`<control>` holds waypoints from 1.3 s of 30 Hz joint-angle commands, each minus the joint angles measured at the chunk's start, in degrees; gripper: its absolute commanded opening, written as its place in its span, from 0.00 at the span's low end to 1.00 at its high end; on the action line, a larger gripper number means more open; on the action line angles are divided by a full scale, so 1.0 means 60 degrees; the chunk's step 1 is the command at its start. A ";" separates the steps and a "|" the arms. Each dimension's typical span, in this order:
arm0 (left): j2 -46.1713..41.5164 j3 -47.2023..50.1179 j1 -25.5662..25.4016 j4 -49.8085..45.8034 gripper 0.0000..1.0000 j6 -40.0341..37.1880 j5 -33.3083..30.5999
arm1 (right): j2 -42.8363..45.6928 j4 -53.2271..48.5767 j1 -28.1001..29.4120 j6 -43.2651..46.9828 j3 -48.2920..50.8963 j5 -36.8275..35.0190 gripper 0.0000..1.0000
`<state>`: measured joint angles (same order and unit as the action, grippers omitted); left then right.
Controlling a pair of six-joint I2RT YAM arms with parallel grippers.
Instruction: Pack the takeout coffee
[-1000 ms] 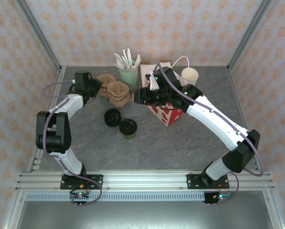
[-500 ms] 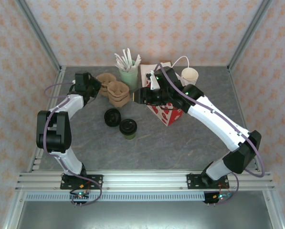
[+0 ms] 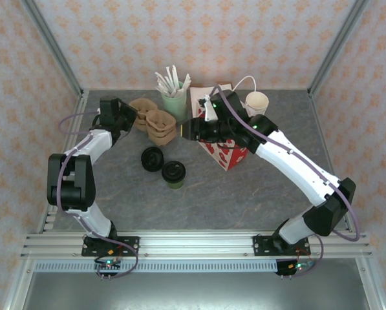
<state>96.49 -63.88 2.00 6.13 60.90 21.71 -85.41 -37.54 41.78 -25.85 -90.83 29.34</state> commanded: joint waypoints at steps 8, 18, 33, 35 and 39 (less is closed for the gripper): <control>-0.1461 -0.0047 0.0033 -0.0120 0.00 -0.0060 0.0285 | 0.0712 0.0507 -0.0064 0.0030 0.0087 -0.0524 0.47; -0.2342 -0.0449 0.0024 -0.1178 0.00 -0.0619 0.0469 | 0.0688 0.0660 -0.0078 0.0011 -0.0054 -0.0454 0.47; -0.3110 -0.1208 -0.0210 -0.2660 0.00 -0.1231 0.0947 | 0.0516 0.1231 -0.0439 -0.0348 0.0295 0.0287 0.47; -0.3299 -0.1453 -0.0330 -0.3001 0.00 -0.1397 0.1036 | 0.0567 0.1438 -0.0638 -0.0466 0.0427 0.0559 0.47; -0.3689 -0.1966 -0.0622 -0.3658 0.00 -0.1720 0.1179 | 0.0682 0.1663 -0.0885 -0.0501 0.0547 0.0896 0.48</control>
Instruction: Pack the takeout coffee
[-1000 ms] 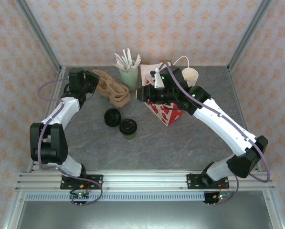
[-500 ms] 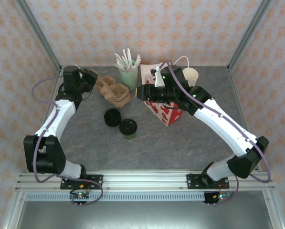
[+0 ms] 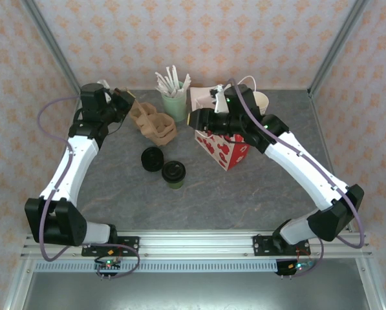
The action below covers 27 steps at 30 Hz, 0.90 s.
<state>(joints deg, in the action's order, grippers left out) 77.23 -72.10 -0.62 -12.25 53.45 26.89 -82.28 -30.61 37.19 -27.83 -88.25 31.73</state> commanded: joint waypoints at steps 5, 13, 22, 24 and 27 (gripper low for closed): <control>-0.0817 -0.1354 -0.0669 -0.1267 0.00 -0.0814 0.0738 | 0.0288 0.1098 -0.0556 -0.0500 0.0382 0.1222 0.48; -0.1220 -0.2207 -0.1241 -0.1671 0.00 -0.1042 0.1719 | 0.0760 0.2250 -0.0786 -0.0628 0.0966 0.1819 0.51; -0.1274 -0.2977 -0.1907 -0.1885 0.00 -0.1255 0.2690 | 0.0699 0.3398 -0.0791 -0.0128 0.1332 0.2578 0.55; -0.1253 -0.3082 -0.2011 -0.1933 0.00 -0.1284 0.2816 | 0.0873 0.3486 -0.0788 0.0558 0.1417 0.2461 0.56; -0.1203 -0.3200 -0.2163 -0.1960 0.00 -0.1305 0.2944 | 0.1131 0.3396 -0.0785 0.1647 0.1533 0.2076 0.59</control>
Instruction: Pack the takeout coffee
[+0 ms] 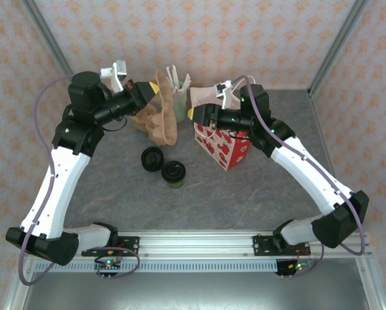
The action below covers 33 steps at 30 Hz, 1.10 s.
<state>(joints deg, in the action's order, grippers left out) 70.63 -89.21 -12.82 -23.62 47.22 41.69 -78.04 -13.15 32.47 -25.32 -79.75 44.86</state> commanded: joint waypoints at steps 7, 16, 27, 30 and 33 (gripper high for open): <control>-0.0068 -0.0600 -0.0482 0.0050 0.00 -0.0239 0.0566 | 0.0144 0.0806 -0.0003 0.1019 0.0035 0.0569 0.61; 0.0117 -0.1016 -0.1036 0.0169 0.00 -0.0209 0.0471 | -0.0182 0.2314 0.0155 0.0305 0.0568 0.1552 0.67; 0.0316 -0.1245 -0.1324 0.0317 0.00 -0.0195 0.0292 | -0.0282 0.2677 0.0518 0.0269 0.0731 0.1938 0.58; 0.0307 -0.1231 -0.1333 0.0299 0.00 -0.0225 0.0260 | -0.0103 0.2937 0.0522 0.0218 0.0937 0.1906 0.50; 0.0286 -0.1230 -0.1331 0.0259 0.00 -0.0289 0.0158 | -0.0014 0.2818 0.0521 0.0301 0.0972 0.1861 0.39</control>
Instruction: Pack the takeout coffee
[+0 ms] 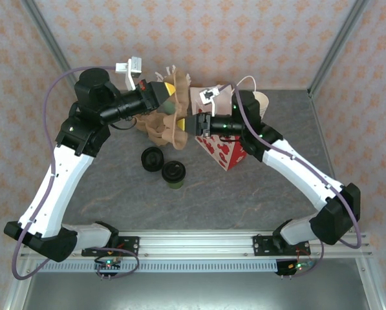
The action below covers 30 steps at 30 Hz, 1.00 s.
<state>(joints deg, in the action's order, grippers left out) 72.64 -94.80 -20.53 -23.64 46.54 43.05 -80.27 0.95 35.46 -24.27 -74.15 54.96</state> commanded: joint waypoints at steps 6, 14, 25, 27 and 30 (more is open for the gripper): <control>-0.0079 -0.0211 -0.0049 0.0175 0.00 -0.0272 -0.0169 | 0.0594 -0.0129 0.0023 0.0571 0.0054 -0.0115 0.26; -0.0185 0.0044 -0.0045 -0.0130 0.09 -0.0757 -0.0544 | 0.0997 -0.1787 0.0022 0.1597 -0.0278 -0.0913 0.13; -0.0159 -0.1468 -0.0084 -0.2906 0.54 -0.4698 -0.2111 | 0.1063 -0.5435 0.0023 0.3151 -0.1452 -0.2589 0.10; -0.0172 -0.1736 -0.0309 -0.3354 0.54 -0.5820 -0.2364 | 0.0986 -0.6077 0.0026 0.3314 -0.1729 -0.2860 0.10; -0.0062 -0.2063 -0.1197 -0.4086 0.54 -0.7605 -0.3058 | 0.0725 -0.7124 0.0033 0.3527 -0.2218 -0.3137 0.10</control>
<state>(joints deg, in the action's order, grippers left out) 72.47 -104.97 -24.10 -41.25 15.64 29.30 -75.59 -33.82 35.48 -6.28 -83.64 39.64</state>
